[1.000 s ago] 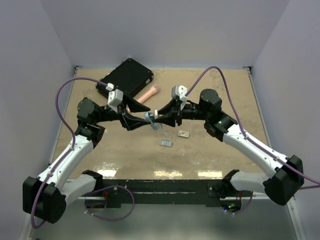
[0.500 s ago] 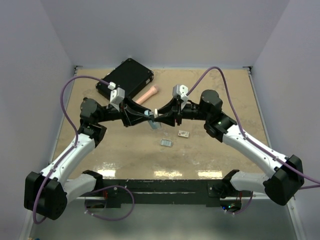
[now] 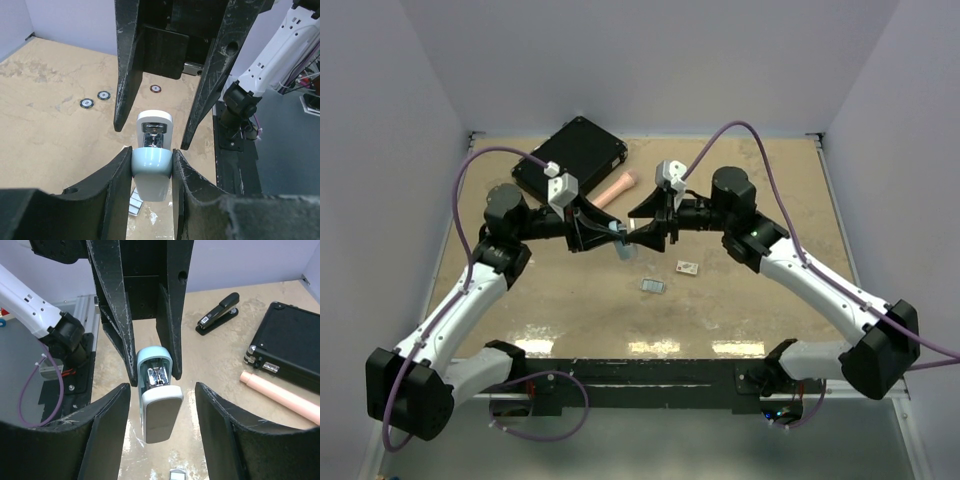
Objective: Load the staples into the stapler
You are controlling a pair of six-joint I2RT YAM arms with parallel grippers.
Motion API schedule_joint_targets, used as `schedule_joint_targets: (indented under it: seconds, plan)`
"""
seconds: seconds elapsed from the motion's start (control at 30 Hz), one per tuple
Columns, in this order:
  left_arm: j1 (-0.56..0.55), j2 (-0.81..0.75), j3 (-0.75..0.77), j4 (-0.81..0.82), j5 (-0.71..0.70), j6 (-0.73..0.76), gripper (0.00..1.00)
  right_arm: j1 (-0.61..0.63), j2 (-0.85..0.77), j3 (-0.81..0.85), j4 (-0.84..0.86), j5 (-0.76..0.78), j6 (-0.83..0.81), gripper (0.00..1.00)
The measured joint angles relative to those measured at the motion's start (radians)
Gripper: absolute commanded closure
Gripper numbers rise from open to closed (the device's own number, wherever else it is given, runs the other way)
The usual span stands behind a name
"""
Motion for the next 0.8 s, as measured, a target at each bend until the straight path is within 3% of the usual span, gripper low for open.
schedule_joint_targets:
  seconds: [0.1,0.17,0.2,0.27,0.53,0.63,0.8]
  plan:
    - [0.0,-0.003,0.004,-0.046,-0.003,0.031,1.0,0.0,0.017,0.023,-0.024,-0.008,-0.002,0.51]
    - [0.0,-0.003,0.004,-0.064,-0.004,0.044,1.0,0.0,0.024,0.028,-0.037,-0.014,-0.005,0.7]
    - [0.0,-0.004,0.004,-0.07,-0.004,0.048,1.0,0.0,0.026,0.028,-0.041,-0.02,-0.01,0.85]
    - [0.0,-0.006,0.004,-0.085,-0.004,0.055,1.0,-0.001,0.029,0.028,-0.048,-0.027,-0.007,0.98]
    - [0.016,-0.046,0.004,-0.121,-0.02,0.073,1.0,-0.047,0.018,0.016,-0.031,-0.079,0.04,1.0]
    - [0.065,-0.076,0.003,-0.098,-0.034,0.051,1.0,-0.146,-0.027,-0.053,0.057,-0.13,0.13,1.0]
    - [0.093,-0.128,-0.03,0.043,-0.081,-0.085,1.0,-0.288,-0.132,-0.205,0.341,-0.174,0.385,1.0]
